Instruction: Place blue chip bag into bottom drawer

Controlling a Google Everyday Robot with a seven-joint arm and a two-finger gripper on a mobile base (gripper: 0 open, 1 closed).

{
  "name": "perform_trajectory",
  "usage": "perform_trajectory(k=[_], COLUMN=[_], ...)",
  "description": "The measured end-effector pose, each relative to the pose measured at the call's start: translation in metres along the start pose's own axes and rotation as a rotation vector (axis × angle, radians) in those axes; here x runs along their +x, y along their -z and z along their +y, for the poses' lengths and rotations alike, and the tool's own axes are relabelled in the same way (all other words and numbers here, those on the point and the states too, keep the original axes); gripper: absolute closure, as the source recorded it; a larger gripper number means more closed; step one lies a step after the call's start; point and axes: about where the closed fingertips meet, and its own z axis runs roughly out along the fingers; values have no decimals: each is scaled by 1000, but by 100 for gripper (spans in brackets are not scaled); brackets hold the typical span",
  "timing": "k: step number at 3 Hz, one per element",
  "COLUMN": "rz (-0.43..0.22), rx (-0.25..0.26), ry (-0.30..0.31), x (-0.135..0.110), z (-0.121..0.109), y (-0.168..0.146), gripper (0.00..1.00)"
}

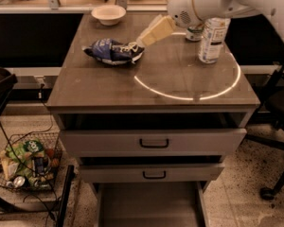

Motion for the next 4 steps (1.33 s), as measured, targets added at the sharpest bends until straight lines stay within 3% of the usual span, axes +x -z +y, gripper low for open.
perform_trajectory(k=[1,2,4], rz=[-64,-34,123], rx=[-87,-169,-259], ry=[-42,-56,-137], x=[-3,-10,9], z=[-17,-13,22], y=[-64,-108,-134], gripper=[0,0,0])
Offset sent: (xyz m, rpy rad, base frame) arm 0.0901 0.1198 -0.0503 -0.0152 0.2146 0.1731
